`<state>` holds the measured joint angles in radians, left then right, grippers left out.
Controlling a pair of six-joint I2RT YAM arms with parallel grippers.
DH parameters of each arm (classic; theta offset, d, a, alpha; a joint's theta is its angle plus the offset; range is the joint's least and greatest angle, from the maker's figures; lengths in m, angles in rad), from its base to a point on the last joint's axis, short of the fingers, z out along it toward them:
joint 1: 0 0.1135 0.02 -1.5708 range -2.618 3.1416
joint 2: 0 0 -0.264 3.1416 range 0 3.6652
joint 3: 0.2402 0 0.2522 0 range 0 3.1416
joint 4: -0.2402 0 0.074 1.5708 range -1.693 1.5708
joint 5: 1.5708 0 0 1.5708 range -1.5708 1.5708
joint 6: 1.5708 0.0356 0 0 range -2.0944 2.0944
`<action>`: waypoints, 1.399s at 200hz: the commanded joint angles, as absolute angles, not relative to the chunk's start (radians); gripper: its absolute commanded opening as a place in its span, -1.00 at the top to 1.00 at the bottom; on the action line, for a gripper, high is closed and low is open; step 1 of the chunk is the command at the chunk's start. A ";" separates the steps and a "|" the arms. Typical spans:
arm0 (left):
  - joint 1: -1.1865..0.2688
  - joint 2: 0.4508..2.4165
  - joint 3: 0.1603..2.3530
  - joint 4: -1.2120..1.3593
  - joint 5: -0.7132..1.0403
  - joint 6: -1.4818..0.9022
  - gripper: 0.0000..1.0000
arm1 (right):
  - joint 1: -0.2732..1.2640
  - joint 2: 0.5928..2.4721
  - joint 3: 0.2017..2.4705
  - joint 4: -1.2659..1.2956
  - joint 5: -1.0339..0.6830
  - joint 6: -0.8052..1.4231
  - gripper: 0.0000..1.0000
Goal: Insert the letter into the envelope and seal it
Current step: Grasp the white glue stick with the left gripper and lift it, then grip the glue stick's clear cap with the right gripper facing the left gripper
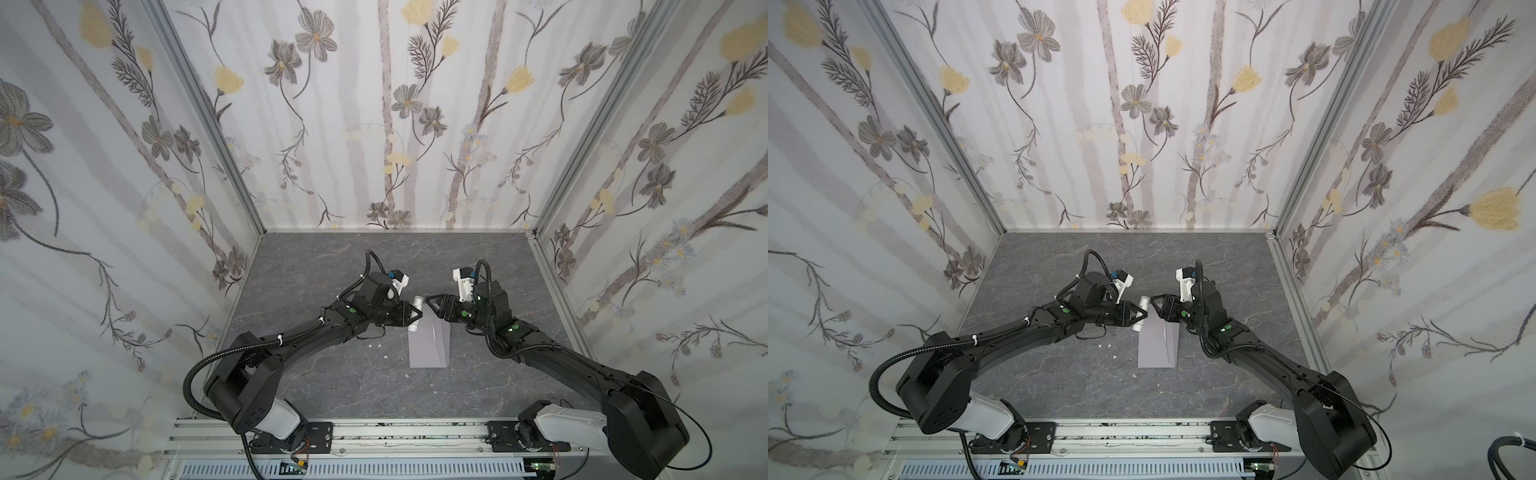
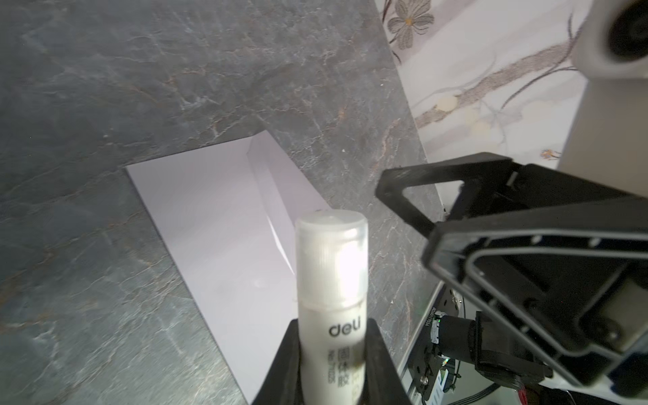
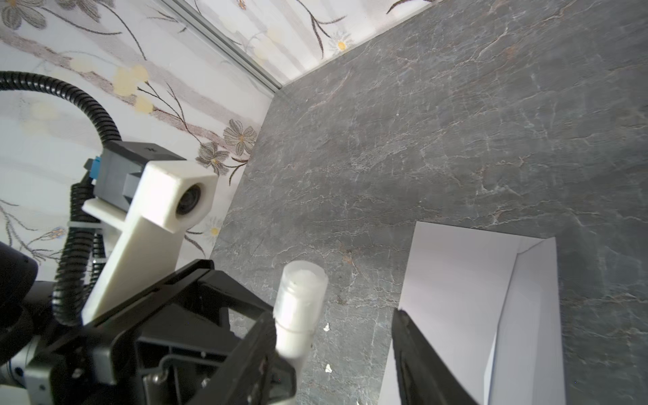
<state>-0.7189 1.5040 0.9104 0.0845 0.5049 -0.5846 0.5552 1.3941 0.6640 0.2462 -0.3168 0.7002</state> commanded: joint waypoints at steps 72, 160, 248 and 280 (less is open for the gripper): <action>-0.730 1.496 0.876 0.301 0.555 -0.645 1.00 | 0.566 1.460 0.725 0.338 -0.354 0.730 -0.07; -0.735 1.490 0.858 0.299 0.563 -0.649 1.00 | 0.567 1.481 0.747 0.333 -0.362 0.730 0.47; -0.735 1.497 0.885 0.245 0.505 -0.600 1.00 | 0.566 1.476 0.732 0.329 -0.380 0.735 0.32; -0.735 1.496 0.890 0.225 0.503 -0.583 1.00 | 0.565 1.483 0.731 0.335 -0.389 0.735 0.45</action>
<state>-0.7341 1.4937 0.8753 0.2241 0.5156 -0.6079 0.5652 1.4792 0.7315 0.2951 -0.3817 0.7322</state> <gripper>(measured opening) 0.207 0.321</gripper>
